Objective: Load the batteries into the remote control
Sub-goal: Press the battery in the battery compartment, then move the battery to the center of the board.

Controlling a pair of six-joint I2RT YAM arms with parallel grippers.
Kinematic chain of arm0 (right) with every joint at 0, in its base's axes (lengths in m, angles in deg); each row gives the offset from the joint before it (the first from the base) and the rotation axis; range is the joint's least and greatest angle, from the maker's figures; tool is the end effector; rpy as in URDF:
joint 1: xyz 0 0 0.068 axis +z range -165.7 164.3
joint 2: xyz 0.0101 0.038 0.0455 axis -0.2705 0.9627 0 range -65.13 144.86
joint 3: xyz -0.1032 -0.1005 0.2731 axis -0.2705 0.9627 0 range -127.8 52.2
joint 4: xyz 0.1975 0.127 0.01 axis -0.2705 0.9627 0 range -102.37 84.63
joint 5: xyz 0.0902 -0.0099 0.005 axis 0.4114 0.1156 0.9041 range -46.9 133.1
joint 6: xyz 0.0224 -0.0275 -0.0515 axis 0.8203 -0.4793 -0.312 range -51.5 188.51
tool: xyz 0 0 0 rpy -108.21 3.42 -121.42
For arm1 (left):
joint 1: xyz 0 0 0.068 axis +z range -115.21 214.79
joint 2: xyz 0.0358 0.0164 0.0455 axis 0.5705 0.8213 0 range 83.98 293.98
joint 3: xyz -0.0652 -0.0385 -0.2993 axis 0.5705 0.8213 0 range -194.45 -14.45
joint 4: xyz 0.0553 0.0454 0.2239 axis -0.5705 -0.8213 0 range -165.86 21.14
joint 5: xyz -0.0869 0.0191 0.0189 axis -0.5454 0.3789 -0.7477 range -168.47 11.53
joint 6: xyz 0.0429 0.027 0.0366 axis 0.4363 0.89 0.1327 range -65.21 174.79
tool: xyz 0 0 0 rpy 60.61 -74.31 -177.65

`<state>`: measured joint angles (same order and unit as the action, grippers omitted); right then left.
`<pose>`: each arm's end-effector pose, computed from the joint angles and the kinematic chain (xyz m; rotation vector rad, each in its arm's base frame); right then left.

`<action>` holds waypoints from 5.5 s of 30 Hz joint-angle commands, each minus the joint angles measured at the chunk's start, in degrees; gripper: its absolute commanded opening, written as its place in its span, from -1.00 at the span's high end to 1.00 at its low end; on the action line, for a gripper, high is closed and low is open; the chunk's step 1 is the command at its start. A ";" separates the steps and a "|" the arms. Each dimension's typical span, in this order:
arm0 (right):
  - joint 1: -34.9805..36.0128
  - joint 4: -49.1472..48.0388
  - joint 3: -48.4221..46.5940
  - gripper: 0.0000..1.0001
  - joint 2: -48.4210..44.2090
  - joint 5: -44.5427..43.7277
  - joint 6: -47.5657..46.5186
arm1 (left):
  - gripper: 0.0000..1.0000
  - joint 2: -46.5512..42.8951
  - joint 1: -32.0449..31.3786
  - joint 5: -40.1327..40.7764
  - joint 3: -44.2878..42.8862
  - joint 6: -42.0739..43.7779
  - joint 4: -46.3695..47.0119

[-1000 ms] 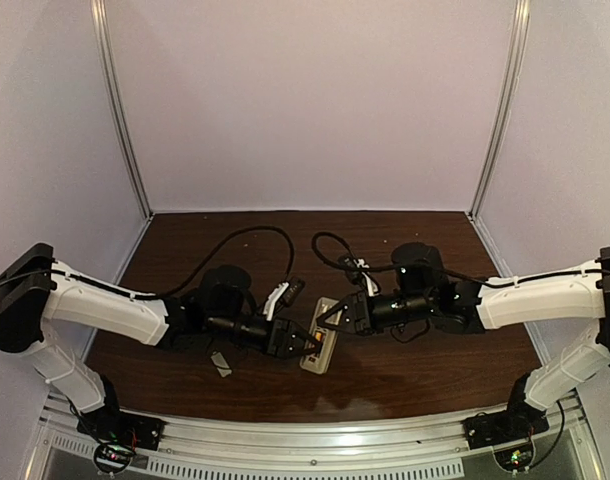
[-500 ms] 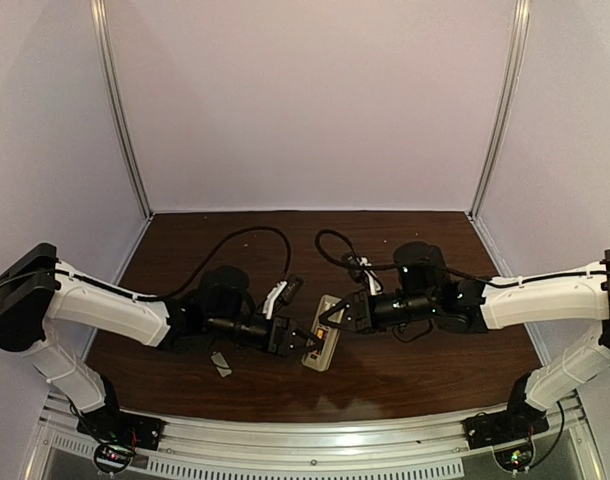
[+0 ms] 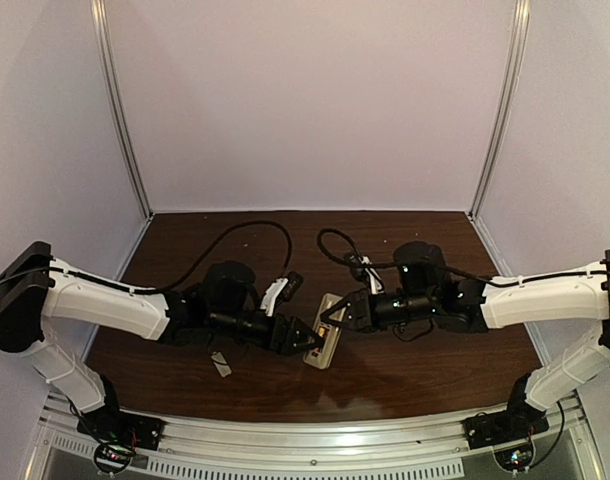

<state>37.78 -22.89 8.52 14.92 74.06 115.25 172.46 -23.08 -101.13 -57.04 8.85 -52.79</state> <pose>0.1478 0.2406 0.2798 -0.5426 2.3122 1.5407 0.1485 -0.2708 0.2419 0.5289 2.3689 -1.3974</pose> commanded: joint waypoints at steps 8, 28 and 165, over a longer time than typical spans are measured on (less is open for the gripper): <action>-4.90 0.08 2.14 1.00 -2.91 2.70 1.60 | -0.71 -6.45 -0.12 2.18 -1.22 10.62 0.60; -39.07 24.71 7.90 1.00 -24.08 8.55 -11.66 | -0.43 27.86 -4.83 17.49 -40.87 23.87 -23.05; -38.86 19.65 7.58 1.00 -25.64 22.38 -16.66 | -0.95 2.99 2.18 20.37 -21.49 42.25 -46.33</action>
<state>-1.50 -1.93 17.85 -10.68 97.10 98.70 169.49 -19.98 -71.03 -78.59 52.52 -94.62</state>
